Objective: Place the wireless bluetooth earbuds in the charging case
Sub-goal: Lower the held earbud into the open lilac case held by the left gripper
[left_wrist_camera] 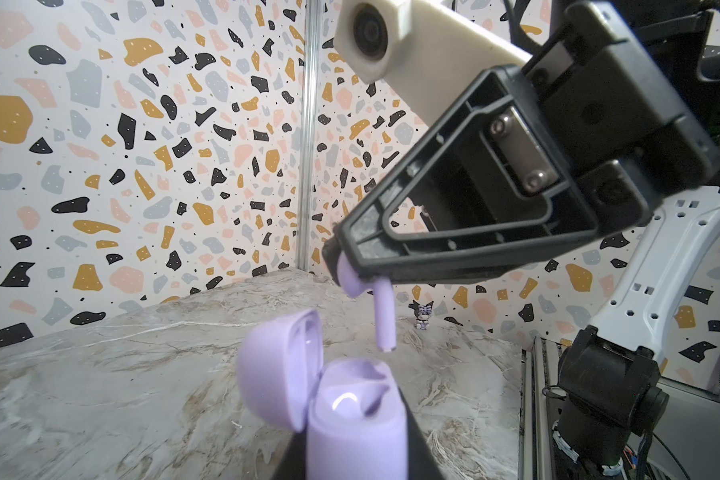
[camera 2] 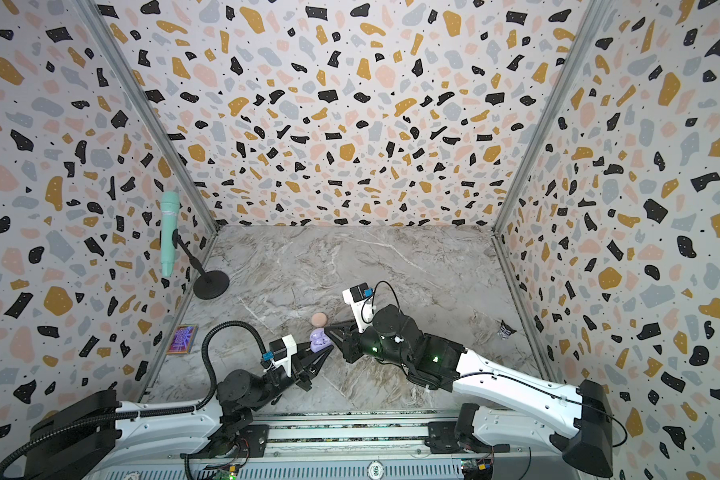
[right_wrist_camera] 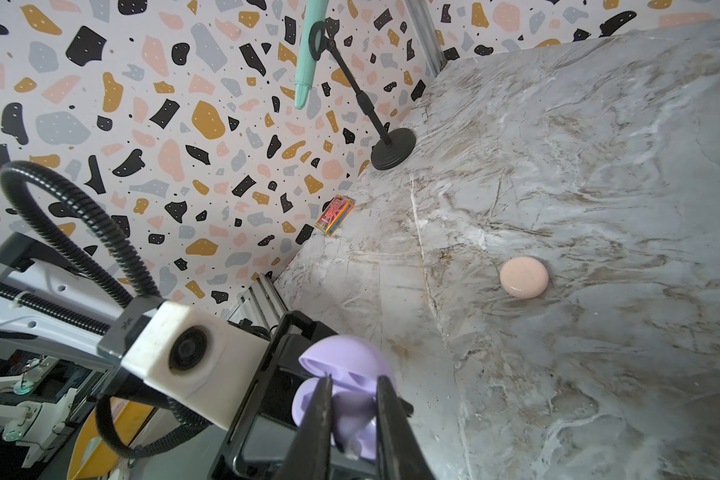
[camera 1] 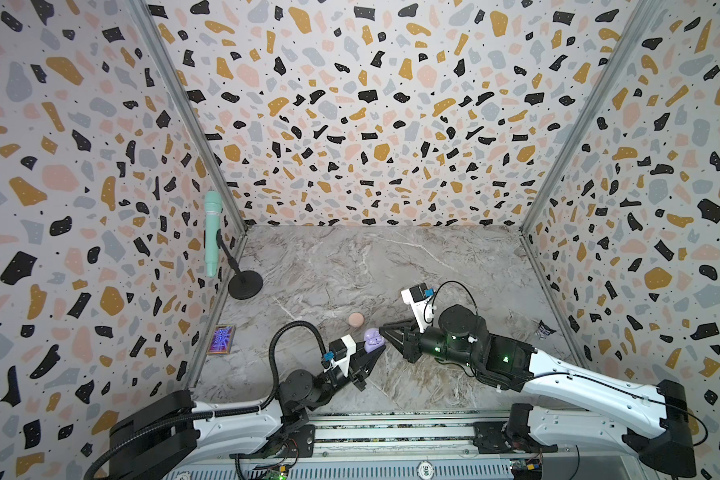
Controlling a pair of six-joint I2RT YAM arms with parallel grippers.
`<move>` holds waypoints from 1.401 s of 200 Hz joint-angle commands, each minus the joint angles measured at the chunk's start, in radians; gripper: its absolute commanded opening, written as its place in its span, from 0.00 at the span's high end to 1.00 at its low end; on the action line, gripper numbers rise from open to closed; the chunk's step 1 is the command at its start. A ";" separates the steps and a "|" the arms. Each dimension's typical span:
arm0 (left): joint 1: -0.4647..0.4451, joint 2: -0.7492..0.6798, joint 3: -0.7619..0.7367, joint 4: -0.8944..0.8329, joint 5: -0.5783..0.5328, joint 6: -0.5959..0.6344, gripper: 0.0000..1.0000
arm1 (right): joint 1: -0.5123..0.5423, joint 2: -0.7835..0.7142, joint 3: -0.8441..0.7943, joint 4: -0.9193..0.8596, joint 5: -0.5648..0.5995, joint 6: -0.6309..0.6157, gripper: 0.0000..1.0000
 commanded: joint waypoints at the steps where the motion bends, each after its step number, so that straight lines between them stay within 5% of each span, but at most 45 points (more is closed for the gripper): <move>1: -0.005 -0.011 -0.012 0.065 0.006 0.019 1.00 | 0.012 -0.003 0.034 0.042 0.014 -0.009 0.82; 280: -0.005 -0.022 -0.018 0.080 0.017 0.026 1.00 | 0.033 -0.005 -0.033 0.062 0.026 -0.015 0.84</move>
